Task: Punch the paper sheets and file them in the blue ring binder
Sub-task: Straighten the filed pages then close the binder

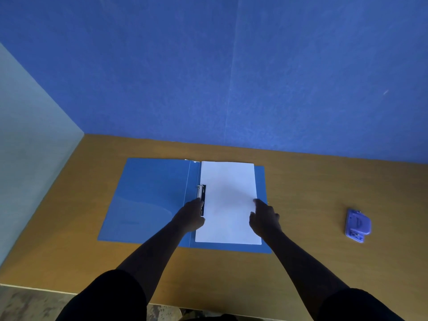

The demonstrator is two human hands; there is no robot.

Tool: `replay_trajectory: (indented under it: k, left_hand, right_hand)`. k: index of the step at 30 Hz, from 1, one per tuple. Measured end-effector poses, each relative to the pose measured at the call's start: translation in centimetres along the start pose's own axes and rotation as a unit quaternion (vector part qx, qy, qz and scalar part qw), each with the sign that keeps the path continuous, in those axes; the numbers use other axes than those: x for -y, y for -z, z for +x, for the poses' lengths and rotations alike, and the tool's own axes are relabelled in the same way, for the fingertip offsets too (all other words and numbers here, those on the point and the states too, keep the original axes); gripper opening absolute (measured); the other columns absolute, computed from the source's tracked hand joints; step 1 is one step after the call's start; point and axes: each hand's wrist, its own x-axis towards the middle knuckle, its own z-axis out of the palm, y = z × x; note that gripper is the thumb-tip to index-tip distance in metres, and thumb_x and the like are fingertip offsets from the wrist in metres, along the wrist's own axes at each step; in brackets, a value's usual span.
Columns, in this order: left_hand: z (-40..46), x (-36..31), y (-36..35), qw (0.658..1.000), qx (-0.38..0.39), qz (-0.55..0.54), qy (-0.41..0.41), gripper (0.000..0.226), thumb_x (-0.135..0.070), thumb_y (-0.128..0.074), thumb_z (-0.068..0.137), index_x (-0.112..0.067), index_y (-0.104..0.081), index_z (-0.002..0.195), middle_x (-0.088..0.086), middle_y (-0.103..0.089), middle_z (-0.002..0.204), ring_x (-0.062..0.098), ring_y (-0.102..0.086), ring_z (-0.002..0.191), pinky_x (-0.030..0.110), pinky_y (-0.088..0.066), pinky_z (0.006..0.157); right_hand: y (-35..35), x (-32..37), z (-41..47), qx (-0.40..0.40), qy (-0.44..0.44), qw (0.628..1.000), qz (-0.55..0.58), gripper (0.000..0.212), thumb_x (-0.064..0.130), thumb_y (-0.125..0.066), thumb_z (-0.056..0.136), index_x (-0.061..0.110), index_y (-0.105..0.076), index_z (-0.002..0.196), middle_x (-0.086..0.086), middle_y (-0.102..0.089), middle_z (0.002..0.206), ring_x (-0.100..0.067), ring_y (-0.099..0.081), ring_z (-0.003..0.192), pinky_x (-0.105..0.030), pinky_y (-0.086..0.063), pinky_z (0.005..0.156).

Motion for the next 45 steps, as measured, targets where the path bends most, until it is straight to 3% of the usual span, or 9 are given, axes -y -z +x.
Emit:
replay_trajectory:
  k: [8, 11, 15, 20, 24, 27, 36, 40, 45]
  left_hand:
    - [0.1, -0.9, 0.2, 0.997, -0.015, -0.066, 0.032, 0.048, -0.009, -0.061, 0.081, -0.005, -0.052, 0.127, 0.009, -0.064, 0.111, 0.024, -0.061, 0.102, 0.027, -0.046, 0.072]
    - [0.0, -1.0, 0.5, 0.998, -0.008, -0.06, 0.033, 0.027, -0.008, -0.061, 0.078, -0.005, -0.057, 0.105, 0.007, -0.065, 0.092, 0.023, -0.064, 0.085, 0.028, -0.049, 0.064]
    - [-0.3, -1.2, 0.7, 0.998, -0.007, -0.062, 0.03, 0.033, -0.009, -0.062, 0.077, -0.004, -0.057, 0.11, 0.007, -0.066, 0.096, 0.022, -0.065, 0.086, 0.029, -0.05, 0.066]
    - [-0.5, -1.5, 0.9, 0.997, -0.002, -0.061, 0.037, 0.035, -0.009, -0.062, 0.077, -0.007, -0.057, 0.111, 0.006, -0.065, 0.097, 0.021, -0.064, 0.087, 0.034, -0.056, 0.073]
    - [-0.5, -1.5, 0.9, 0.998, 0.003, -0.052, 0.042, 0.047, -0.006, -0.062, 0.08, -0.002, -0.053, 0.126, 0.011, -0.064, 0.11, 0.026, -0.064, 0.1, 0.032, -0.053, 0.077]
    - [-0.5, -1.5, 1.0, 0.998, 0.002, -0.047, 0.039, 0.038, -0.004, -0.059, 0.08, -0.007, -0.055, 0.118, -0.007, -0.048, 0.079, 0.02, -0.056, 0.09, 0.031, -0.051, 0.079]
    - [-0.8, -1.7, 1.4, 0.998, 0.009, -0.053, 0.033, 0.04, -0.003, -0.061, 0.08, -0.007, -0.056, 0.119, 0.009, -0.06, 0.095, 0.028, -0.064, 0.099, 0.032, -0.051, 0.077]
    - [-1.0, -1.2, 2.0, 0.998, -0.012, -0.065, 0.02, 0.028, 0.001, -0.059, 0.075, -0.014, -0.058, 0.099, 0.013, -0.065, 0.092, 0.03, -0.066, 0.086, 0.038, -0.058, 0.071]
    - [-1.5, 0.2, 3.3, 0.991, -0.066, -0.11, 0.045, 0.053, 0.0, -0.056, 0.084, -0.005, -0.052, 0.136, 0.015, -0.057, 0.134, 0.016, -0.058, 0.09, 0.018, -0.046, 0.065]
  right_hand:
    - [0.2, 0.3, 0.5, -0.005, -0.135, 0.975, 0.174, 0.033, 0.004, -0.05, 0.086, -0.003, -0.052, 0.119, -0.017, -0.062, 0.111, -0.032, -0.06, 0.103, -0.022, -0.041, 0.07]
    - [0.3, 0.0, 0.8, 0.003, -0.145, 0.974, 0.172, 0.005, 0.007, -0.051, 0.083, 0.006, -0.051, 0.078, -0.005, -0.054, 0.075, -0.024, -0.053, 0.071, -0.021, -0.033, 0.05]
    - [0.2, -0.3, 0.9, 0.003, -0.156, 0.973, 0.172, 0.027, 0.009, -0.052, 0.081, 0.013, -0.04, 0.057, 0.001, -0.043, 0.057, -0.012, -0.04, 0.051, -0.023, -0.029, 0.046]
    - [0.2, -0.4, 1.0, 0.008, -0.152, 0.971, 0.186, 0.011, 0.015, -0.052, 0.083, 0.007, -0.057, 0.078, 0.0, -0.053, 0.069, -0.018, -0.05, 0.066, -0.022, -0.032, 0.051]
    - [0.0, -0.2, 0.9, 0.004, -0.153, 0.964, 0.218, 0.029, 0.015, -0.055, 0.087, 0.006, -0.061, 0.114, -0.008, -0.066, 0.105, -0.026, -0.061, 0.097, -0.023, -0.041, 0.071]
    - [-0.2, -0.5, 0.9, -0.003, -0.152, 0.964, 0.218, 0.037, 0.011, -0.055, 0.089, 0.005, -0.059, 0.125, -0.01, -0.064, 0.123, -0.028, -0.06, 0.111, -0.025, -0.044, 0.081]
    - [-0.4, -1.3, 1.0, -0.013, -0.129, 0.972, 0.197, 0.035, 0.012, -0.061, 0.087, 0.007, -0.06, 0.122, -0.01, -0.067, 0.119, -0.025, -0.064, 0.104, -0.029, -0.051, 0.082]
    - [-0.1, -1.3, 0.8, -0.021, -0.133, 0.976, 0.17, 0.042, 0.01, -0.056, 0.084, 0.005, -0.057, 0.126, -0.012, -0.066, 0.121, -0.028, -0.063, 0.106, -0.027, -0.048, 0.078]
    - [0.8, 0.5, 0.3, -0.058, -0.102, 0.991, 0.069, 0.038, 0.011, -0.05, 0.086, 0.013, -0.056, 0.123, -0.007, -0.068, 0.114, -0.026, -0.064, 0.1, -0.035, -0.054, 0.081]
